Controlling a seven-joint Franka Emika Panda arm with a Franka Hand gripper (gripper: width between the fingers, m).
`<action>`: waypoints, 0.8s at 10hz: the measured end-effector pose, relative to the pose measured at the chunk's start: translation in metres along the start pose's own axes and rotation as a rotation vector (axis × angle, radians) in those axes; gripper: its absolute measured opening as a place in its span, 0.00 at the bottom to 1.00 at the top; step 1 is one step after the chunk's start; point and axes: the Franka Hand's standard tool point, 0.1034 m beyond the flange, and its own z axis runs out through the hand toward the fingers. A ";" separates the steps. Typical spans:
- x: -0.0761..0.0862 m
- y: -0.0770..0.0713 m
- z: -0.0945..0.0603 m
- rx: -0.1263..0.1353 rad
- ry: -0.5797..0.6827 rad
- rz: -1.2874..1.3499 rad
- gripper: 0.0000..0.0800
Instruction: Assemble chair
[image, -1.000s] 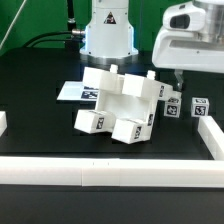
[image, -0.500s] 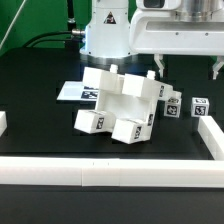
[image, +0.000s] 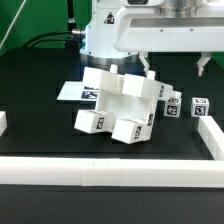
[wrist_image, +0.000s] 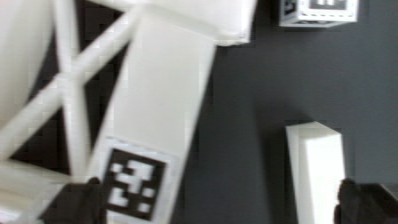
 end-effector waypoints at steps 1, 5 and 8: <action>-0.001 0.010 0.003 -0.004 -0.004 -0.009 0.81; 0.013 0.030 0.011 -0.013 0.001 -0.030 0.81; 0.032 0.037 0.004 -0.013 0.000 -0.032 0.81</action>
Offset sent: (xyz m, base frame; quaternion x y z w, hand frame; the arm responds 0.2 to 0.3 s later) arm 0.0172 -0.0174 -0.0101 0.0127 0.0011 -0.0322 0.9994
